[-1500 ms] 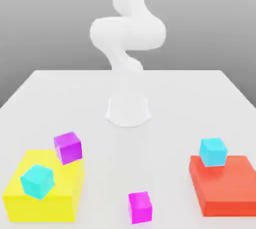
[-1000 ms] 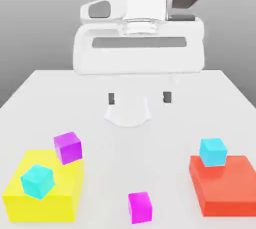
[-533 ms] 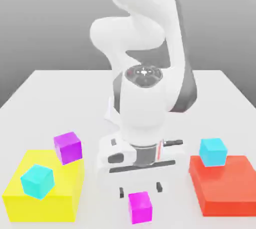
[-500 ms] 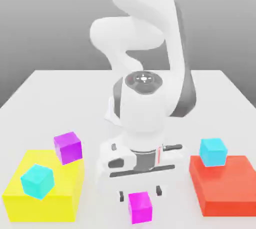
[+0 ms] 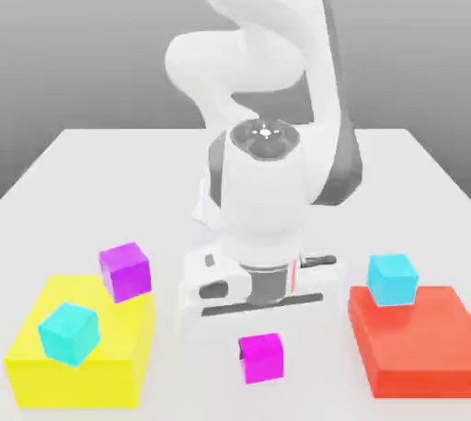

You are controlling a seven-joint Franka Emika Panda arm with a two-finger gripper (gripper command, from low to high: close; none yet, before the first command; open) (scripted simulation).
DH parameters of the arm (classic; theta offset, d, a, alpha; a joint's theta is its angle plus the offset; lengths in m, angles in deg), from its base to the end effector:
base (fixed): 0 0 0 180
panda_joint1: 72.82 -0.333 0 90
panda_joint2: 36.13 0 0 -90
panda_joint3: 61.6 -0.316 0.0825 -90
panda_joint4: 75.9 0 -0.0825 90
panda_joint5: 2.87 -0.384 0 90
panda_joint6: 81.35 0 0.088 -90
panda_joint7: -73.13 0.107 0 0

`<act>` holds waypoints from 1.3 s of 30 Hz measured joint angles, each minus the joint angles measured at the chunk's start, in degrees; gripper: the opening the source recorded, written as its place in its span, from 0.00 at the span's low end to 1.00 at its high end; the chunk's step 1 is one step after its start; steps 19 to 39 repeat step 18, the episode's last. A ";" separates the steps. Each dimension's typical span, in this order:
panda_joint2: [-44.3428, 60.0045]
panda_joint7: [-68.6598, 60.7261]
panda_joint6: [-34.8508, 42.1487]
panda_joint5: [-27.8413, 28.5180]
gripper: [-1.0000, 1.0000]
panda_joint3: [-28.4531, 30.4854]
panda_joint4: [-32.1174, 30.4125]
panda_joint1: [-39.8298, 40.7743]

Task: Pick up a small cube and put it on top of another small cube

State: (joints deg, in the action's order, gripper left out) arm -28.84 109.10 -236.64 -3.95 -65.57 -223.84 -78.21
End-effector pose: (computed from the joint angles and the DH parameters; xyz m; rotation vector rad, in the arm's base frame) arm 0.4399 0.0726 0.2151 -3.0353 0.7462 0.0082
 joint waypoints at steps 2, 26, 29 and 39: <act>-4.16 -1.74 2.73 -1.26 0.00 -2.81 -1.39 -4.04; -12.04 -5.70 2.71 -1.60 1.00 -11.61 -9.28 -16.23; -12.04 -5.70 2.71 -1.60 1.00 -11.61 -9.28 -16.23; -12.04 -5.70 2.71 -1.60 1.00 -11.61 -9.28 -16.23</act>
